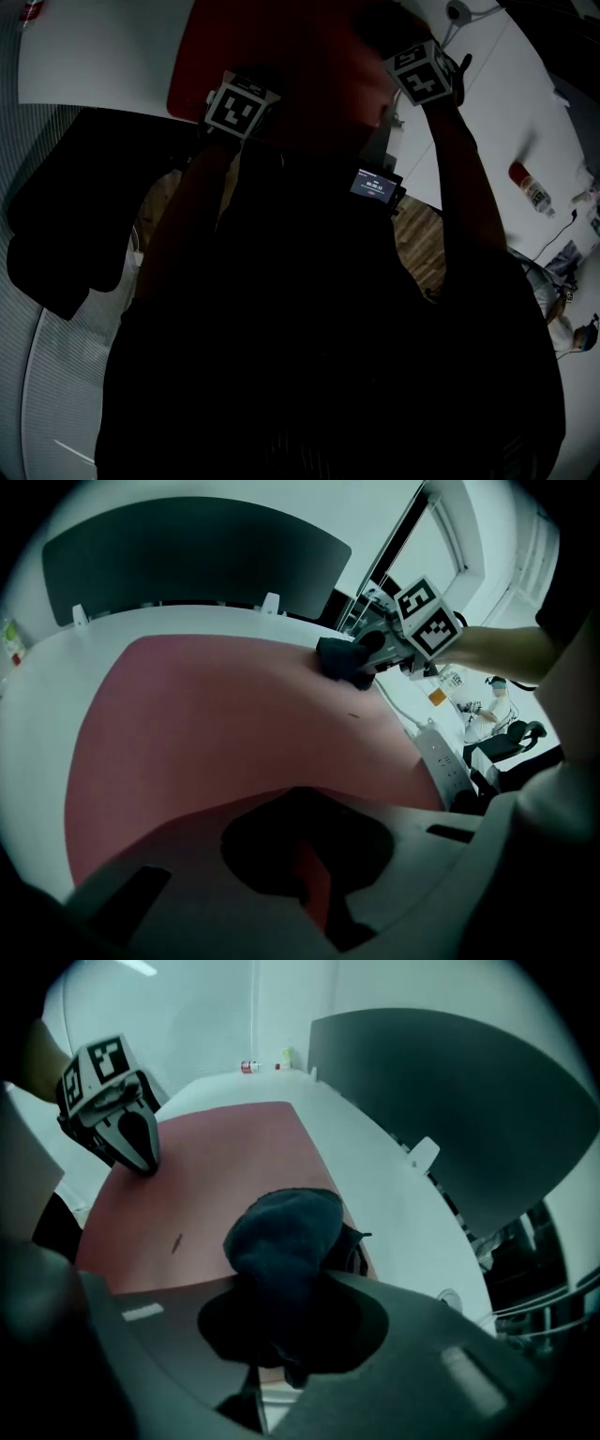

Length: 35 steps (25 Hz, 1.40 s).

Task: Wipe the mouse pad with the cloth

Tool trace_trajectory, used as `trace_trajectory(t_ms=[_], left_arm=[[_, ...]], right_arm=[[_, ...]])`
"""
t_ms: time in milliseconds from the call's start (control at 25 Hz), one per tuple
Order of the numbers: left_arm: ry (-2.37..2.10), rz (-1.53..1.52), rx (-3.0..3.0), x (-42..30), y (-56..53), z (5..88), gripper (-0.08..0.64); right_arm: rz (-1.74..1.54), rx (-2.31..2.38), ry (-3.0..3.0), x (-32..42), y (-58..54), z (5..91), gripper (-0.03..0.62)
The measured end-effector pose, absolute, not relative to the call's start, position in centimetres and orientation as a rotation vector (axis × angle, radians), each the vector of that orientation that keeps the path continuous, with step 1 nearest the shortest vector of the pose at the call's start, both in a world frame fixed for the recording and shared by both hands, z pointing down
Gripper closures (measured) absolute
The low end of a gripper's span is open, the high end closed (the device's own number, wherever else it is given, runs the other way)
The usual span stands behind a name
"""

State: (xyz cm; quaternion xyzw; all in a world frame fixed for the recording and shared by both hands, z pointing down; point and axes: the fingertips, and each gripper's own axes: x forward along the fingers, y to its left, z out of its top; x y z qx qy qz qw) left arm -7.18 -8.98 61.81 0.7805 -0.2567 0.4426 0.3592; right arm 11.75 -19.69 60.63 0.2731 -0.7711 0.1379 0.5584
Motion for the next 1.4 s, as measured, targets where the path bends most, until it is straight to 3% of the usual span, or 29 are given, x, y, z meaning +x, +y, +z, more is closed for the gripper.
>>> trace_trajectory(t_ms=[320,640,1080,1280,1400], left_arm=[[-0.672,1.137,2.015,-7.2,-9.1,61.8,0.552],[-0.661,1.117,2.014,-7.5,-9.0,61.8,0.552],[-0.701,1.012,1.961,-7.3,-7.2,61.0,0.552],[-0.693,0.793,1.990,-6.5,-6.4,56.9,0.552],[-0.645,0.691,2.026,-5.7,-6.1,53.5,0.552]], right_arm=[[0.244,0.421,-1.864,4.1,-11.3,60.9,0.529],[0.361,0.281,-1.966,-2.1,-2.6,61.1,0.528],[0.918,0.529,-2.012,-2.1,0.5,59.5,0.526],[1.451,0.776,-2.247,-1.4,-0.7,53.4,0.526],[1.547,0.840,-2.376,0.0,-1.5,48.0,0.526]])
